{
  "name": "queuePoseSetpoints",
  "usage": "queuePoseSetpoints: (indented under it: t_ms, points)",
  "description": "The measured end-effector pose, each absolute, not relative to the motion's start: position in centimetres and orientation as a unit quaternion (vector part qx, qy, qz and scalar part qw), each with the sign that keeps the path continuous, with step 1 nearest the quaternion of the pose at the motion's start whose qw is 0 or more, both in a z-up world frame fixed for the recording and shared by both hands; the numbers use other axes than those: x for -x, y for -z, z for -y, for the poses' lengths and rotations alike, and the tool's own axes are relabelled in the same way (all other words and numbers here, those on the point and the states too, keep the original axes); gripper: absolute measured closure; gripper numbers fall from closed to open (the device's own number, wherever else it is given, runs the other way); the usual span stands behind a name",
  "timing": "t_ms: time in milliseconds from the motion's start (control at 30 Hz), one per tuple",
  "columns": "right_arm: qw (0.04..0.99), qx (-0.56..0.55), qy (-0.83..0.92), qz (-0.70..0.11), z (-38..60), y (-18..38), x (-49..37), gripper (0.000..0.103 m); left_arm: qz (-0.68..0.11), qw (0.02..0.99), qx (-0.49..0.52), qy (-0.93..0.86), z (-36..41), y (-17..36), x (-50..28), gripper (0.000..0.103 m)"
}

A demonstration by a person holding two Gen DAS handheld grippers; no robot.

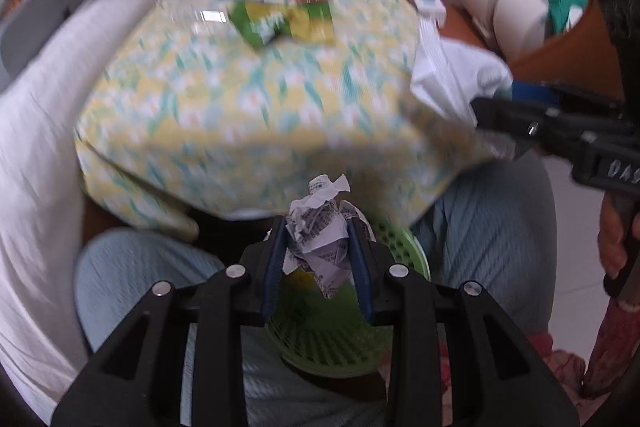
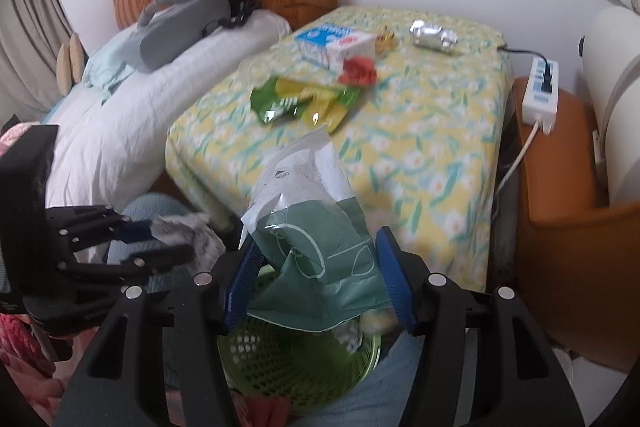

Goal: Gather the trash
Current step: 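Drop the paper into the basket with the left tool while the right tool carries the bag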

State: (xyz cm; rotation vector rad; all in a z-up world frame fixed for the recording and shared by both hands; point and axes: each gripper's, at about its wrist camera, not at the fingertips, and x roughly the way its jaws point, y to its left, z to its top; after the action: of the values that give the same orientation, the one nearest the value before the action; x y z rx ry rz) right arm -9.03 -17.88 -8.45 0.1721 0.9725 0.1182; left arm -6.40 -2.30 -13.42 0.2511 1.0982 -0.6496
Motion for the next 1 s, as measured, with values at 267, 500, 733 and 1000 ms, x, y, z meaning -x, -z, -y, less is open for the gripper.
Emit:
queuePoseSetpoints:
  t_ms: [267, 500, 733, 1000]
  points:
    - [0.872, -0.085, -0.058, -0.478, 17.3, 9.6, 10.6, 0.045, -0.568, 0.748, -0.121, 0.321, 3.6, 18.4, 8.7, 0.071]
    - [0.869, -0.09, -0.056, -0.484, 17.6, 10.3, 10.6, 0.045, -0.579, 0.736, -0.12, 0.329, 3.8, 19.1, 9.1, 0.032]
    - [0.865, -0.093, -0.054, -0.49, 18.0, 10.7, 10.9, 0.045, -0.55, 0.772, -0.098, 0.304, 2.2, 16.7, 8.3, 0.014]
    - [0.855, -0.081, -0.07, -0.507, 17.1, 11.3, 11.9, 0.044, -0.487, 0.835, -0.072, 0.248, -1.5, 12.4, 6.6, 0.008]
